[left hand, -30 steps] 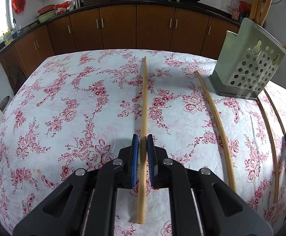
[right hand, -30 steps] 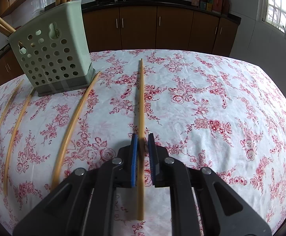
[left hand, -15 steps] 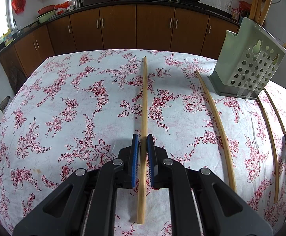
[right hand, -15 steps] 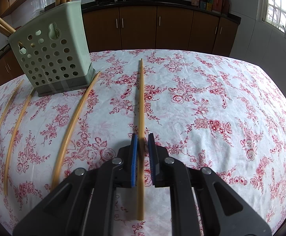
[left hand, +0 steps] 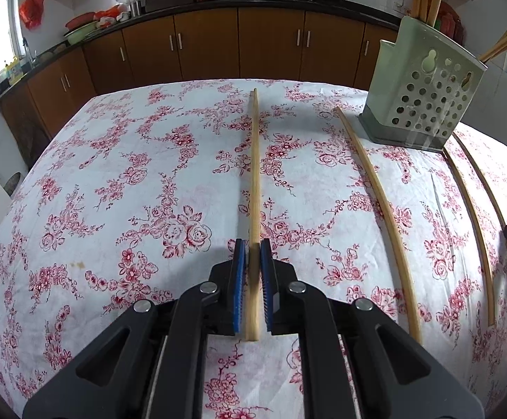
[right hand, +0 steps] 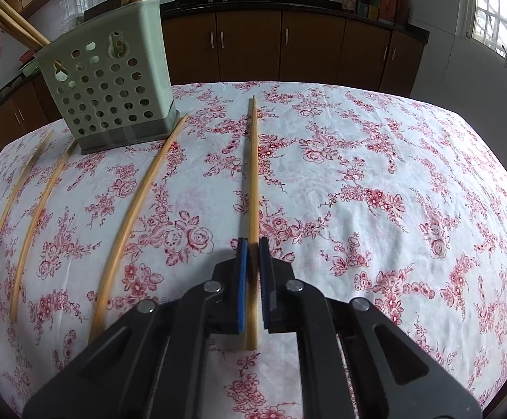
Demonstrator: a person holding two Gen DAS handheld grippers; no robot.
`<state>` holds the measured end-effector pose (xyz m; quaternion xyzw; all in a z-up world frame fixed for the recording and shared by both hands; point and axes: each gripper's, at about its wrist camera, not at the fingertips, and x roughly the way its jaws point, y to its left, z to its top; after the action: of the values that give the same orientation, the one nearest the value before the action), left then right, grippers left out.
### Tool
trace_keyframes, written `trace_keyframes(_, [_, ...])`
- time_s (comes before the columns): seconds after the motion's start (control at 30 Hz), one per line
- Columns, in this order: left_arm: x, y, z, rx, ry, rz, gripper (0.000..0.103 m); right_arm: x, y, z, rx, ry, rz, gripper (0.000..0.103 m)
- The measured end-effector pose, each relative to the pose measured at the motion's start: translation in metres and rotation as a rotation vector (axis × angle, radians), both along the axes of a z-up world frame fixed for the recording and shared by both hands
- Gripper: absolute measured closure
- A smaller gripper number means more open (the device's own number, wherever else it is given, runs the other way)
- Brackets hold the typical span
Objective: Organize utensils
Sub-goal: 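Lift both held chopsticks off the cloth toward the green holder, then lower both held chopsticks into the green holder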
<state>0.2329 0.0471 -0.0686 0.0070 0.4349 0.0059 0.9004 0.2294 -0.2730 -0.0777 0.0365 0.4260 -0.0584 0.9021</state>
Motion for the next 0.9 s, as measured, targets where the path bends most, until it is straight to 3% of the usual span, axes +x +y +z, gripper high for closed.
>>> trace_keyframes(0.27, [-0.015,0.006,0.011,0.006,-0.013,-0.014,0.096,-0.016,-0.006,0.017,0.007,-0.038,-0.008,0.095])
trace_keyframes(0.63, [-0.033,0.023,0.106,-0.074,-0.250,-0.001,0.096,-0.036,-0.026,0.103,0.037,-0.260,-0.044,0.095])
trace_keyframes(0.9, [-0.035,0.027,0.158,-0.132,-0.387,0.004,0.096,-0.044,-0.033,0.140,0.050,-0.368,-0.051,0.095])
